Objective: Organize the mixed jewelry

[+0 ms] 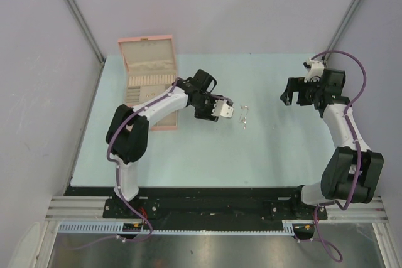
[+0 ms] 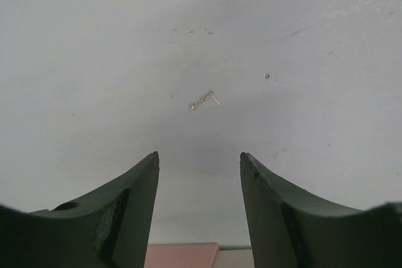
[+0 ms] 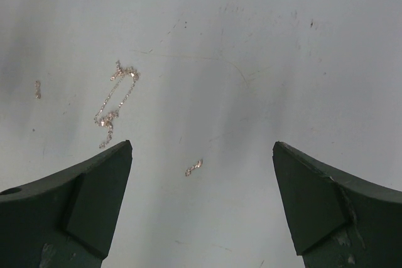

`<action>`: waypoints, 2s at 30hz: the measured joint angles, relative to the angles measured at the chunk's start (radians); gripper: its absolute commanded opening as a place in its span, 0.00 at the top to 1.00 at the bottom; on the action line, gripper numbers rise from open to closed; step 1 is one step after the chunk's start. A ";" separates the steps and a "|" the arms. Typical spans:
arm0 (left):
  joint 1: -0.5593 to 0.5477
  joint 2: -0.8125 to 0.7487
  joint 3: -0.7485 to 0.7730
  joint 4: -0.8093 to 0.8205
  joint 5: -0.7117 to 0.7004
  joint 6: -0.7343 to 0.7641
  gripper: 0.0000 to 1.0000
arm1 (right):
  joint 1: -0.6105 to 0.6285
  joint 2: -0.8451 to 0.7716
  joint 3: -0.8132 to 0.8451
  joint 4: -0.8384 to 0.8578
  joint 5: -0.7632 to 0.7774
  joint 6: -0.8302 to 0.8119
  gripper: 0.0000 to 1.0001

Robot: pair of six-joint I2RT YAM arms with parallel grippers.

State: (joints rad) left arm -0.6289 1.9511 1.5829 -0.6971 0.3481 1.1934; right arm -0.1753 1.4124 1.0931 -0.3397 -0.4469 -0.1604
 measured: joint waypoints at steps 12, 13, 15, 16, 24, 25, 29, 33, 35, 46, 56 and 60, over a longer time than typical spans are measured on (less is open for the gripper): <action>0.027 0.171 0.164 -0.066 0.006 0.364 0.48 | -0.023 0.004 0.000 0.000 -0.015 -0.003 0.00; 0.027 0.191 0.189 -0.071 0.003 0.380 0.48 | -0.023 0.005 0.000 0.000 -0.016 -0.003 0.00; 0.027 0.219 0.221 -0.090 -0.004 0.414 0.49 | -0.023 0.011 0.000 0.000 -0.016 -0.003 0.00; 0.028 0.230 0.233 -0.102 -0.005 0.428 0.48 | -0.023 0.015 0.000 0.000 -0.018 -0.005 0.00; 0.028 0.293 0.313 -0.226 -0.032 0.520 0.50 | -0.023 0.039 0.000 -0.002 -0.017 -0.017 0.00; 0.028 0.294 0.313 -0.237 -0.032 0.529 0.50 | -0.023 0.041 0.000 -0.002 -0.017 -0.017 0.00; 0.028 0.299 0.315 -0.267 -0.037 0.561 0.51 | -0.023 0.047 0.000 -0.002 -0.016 -0.018 0.00; 0.025 0.306 0.316 -0.278 -0.039 0.582 0.53 | -0.023 0.047 0.000 -0.002 -0.014 -0.021 0.00; 0.023 0.306 0.316 -0.277 -0.039 0.591 0.53 | -0.023 0.047 0.000 -0.002 -0.014 -0.021 0.00; -0.006 0.315 0.316 -0.274 -0.039 0.616 0.56 | -0.025 0.050 0.000 -0.002 -0.014 -0.024 0.00; -0.021 0.351 0.316 -0.274 -0.039 0.622 0.60 | -0.026 0.050 0.000 -0.002 -0.015 -0.025 0.00; -0.022 0.355 0.325 -0.274 -0.039 0.624 0.62 | -0.026 0.050 0.000 -0.002 -0.015 -0.026 0.00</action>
State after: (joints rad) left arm -0.6506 2.3062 1.9076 -0.9714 0.3096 1.8175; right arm -0.2008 1.4628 1.0931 -0.3416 -0.4618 -0.1860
